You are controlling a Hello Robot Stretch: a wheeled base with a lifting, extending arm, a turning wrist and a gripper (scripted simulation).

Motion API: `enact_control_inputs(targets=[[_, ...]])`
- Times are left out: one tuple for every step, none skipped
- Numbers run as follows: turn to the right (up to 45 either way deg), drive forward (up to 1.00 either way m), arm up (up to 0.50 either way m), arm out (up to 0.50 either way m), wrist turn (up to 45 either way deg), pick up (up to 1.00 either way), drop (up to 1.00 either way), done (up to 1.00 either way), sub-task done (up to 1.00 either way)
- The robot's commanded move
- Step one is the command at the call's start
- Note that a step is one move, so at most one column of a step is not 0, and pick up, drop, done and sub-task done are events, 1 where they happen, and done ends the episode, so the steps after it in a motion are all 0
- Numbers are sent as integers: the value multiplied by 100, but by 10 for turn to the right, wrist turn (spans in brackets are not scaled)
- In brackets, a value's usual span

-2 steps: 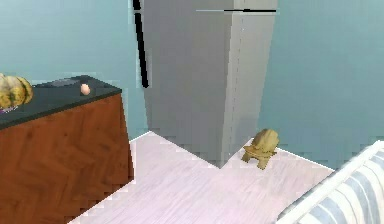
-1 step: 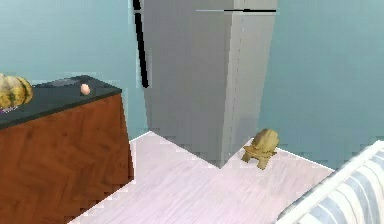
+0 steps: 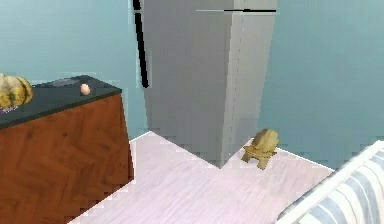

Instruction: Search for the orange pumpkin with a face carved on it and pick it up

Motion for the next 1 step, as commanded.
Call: enact_control_inputs(targets=[[0,0,0,0,450,0,0,0,0]])
